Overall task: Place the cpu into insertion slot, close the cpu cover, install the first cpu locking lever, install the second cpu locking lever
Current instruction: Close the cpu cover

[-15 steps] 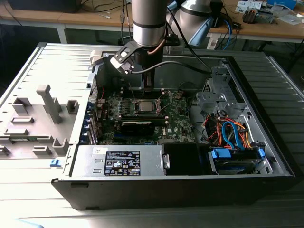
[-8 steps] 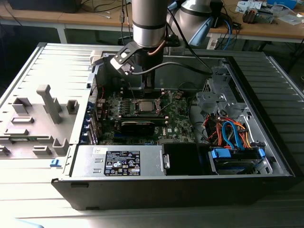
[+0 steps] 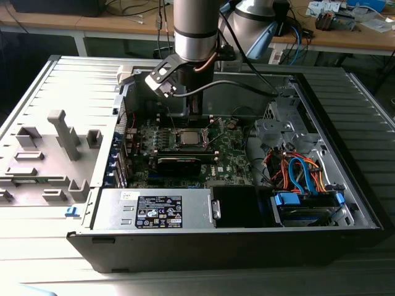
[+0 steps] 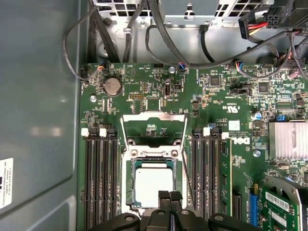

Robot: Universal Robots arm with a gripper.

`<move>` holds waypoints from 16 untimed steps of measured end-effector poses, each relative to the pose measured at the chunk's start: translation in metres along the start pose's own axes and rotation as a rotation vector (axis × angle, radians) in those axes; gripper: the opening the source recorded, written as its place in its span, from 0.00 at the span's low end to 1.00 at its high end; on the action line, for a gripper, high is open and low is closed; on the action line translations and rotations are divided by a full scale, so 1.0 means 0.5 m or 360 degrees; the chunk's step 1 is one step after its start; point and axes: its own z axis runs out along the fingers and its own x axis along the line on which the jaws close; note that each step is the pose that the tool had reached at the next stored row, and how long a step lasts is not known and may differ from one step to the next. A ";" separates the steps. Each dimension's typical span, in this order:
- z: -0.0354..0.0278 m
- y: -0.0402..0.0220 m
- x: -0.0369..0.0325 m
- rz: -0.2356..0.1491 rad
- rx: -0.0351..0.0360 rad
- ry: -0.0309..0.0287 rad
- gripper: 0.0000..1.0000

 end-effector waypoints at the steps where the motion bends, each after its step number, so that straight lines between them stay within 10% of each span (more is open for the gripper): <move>1: 0.000 0.000 0.000 0.0000 0.0000 0.00000 0.11; 16: -0.003 0.008 0.000 0.0000 0.0000 -0.00001 0.11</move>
